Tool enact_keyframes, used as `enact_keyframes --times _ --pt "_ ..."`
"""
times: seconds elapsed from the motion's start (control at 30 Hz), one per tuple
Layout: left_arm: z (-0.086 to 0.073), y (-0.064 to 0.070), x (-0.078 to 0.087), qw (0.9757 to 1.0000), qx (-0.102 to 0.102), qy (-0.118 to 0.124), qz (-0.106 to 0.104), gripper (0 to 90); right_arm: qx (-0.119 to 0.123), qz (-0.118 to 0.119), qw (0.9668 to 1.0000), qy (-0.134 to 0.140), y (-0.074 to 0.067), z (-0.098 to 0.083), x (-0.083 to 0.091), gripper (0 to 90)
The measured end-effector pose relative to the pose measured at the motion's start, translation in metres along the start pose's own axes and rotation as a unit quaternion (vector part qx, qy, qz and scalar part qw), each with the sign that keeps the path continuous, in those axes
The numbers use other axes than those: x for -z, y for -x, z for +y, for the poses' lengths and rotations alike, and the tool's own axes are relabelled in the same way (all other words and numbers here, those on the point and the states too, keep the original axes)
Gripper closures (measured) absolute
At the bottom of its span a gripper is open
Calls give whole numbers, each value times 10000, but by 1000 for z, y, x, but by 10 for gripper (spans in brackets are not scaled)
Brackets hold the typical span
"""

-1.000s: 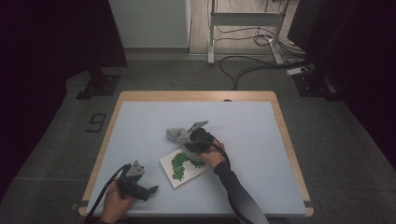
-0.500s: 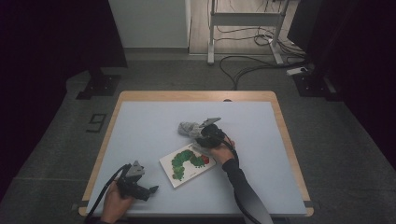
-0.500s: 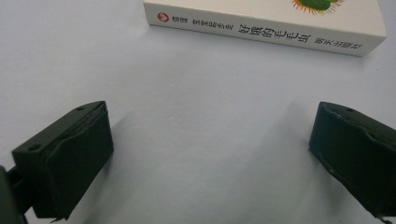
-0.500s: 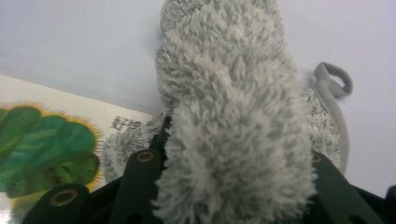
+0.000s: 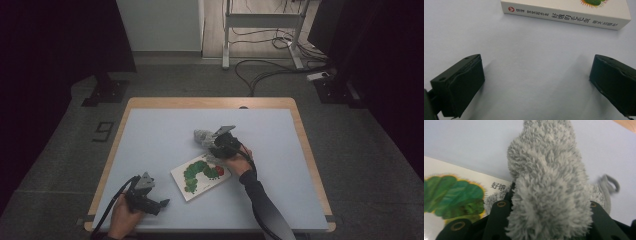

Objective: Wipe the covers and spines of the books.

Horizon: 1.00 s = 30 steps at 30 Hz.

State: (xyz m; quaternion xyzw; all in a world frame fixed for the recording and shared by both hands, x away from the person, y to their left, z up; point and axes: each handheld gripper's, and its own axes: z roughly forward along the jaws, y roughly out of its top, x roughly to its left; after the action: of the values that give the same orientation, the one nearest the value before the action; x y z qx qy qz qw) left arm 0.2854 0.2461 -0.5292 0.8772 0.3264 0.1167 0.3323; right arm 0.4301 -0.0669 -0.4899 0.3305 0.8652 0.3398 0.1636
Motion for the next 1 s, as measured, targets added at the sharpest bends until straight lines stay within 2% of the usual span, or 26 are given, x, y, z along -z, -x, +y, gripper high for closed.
enact_keyframes --times 0.3,0.57,1.0 --pt "0 0 0 10000 -11 -9 -4 0 138 131 9997 168 -6 7 21 594" --pt "0 0 0 10000 -16 -14 -2 0 214 128 9994 245 -10 6 46 597" --pt "0 0 0 10000 -12 -12 -1 0 59 95 9993 363 0 -6 81 598"
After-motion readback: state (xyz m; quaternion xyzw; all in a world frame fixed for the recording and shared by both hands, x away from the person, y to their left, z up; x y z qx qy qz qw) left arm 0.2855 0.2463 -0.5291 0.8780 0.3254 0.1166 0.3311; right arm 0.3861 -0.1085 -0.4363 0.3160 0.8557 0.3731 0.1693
